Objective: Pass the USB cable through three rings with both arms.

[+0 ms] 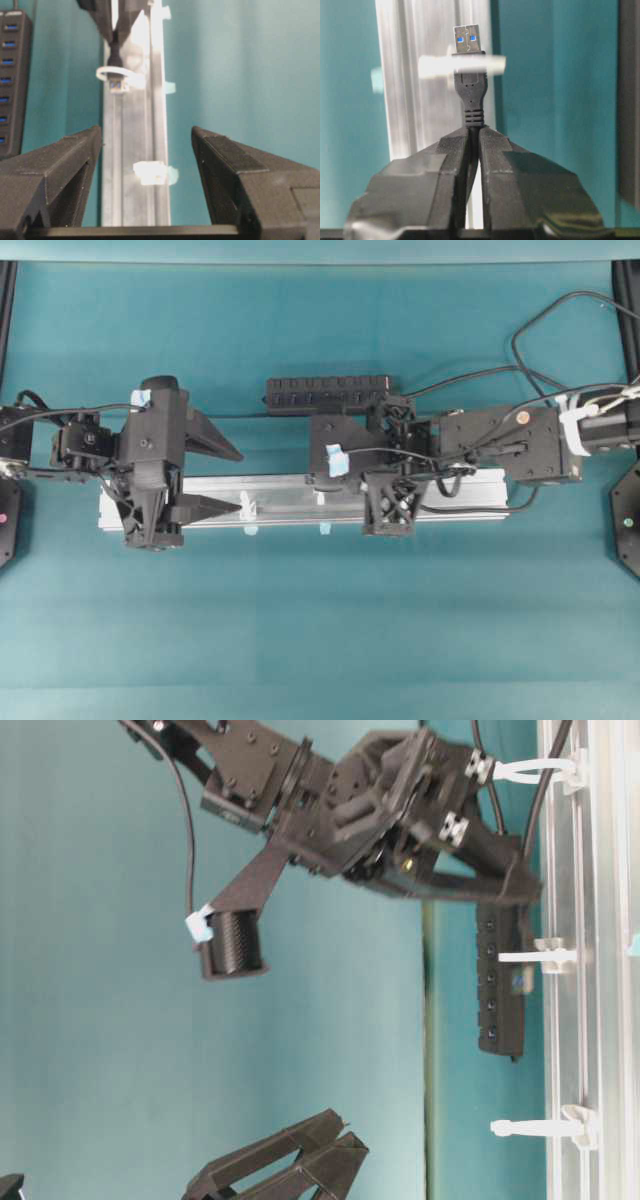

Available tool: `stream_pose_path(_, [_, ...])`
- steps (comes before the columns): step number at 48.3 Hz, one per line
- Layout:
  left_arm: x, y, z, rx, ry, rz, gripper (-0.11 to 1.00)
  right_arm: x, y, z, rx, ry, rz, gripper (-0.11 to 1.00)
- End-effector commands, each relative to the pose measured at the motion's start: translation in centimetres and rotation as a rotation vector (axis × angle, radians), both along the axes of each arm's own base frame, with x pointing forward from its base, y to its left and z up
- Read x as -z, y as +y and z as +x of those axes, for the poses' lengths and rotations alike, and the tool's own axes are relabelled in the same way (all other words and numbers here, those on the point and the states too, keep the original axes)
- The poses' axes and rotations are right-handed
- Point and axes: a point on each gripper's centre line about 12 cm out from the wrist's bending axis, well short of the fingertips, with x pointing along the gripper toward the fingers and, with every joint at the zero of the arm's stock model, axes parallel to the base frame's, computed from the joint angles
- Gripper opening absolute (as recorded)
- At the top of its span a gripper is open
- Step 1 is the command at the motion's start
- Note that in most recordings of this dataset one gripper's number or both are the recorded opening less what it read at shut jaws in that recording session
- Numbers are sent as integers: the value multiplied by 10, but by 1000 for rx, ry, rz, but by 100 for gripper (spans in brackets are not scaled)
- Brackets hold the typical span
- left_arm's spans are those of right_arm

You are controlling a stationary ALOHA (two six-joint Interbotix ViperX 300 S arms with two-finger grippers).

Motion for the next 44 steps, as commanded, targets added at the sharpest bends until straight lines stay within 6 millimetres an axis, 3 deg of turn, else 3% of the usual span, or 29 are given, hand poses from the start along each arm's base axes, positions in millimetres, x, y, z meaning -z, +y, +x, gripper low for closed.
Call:
stream_pose_path(1, [-6,1,3,-2,-23,1,74,-10,-1,10,2,-51,1,-9])
stream_pose_path(12, [13,1,18,-1,-29,-1,74,-10,3,12,7,-58,18,-9])
stream_pose_path(28, [62,7,47,-13,29,-4,74,-8,5,13,25,-71,45,-9])
stream_pose_path(44, [80,24,62,-53,41,-4,74,-8,5,15,31,-92,55,-9])
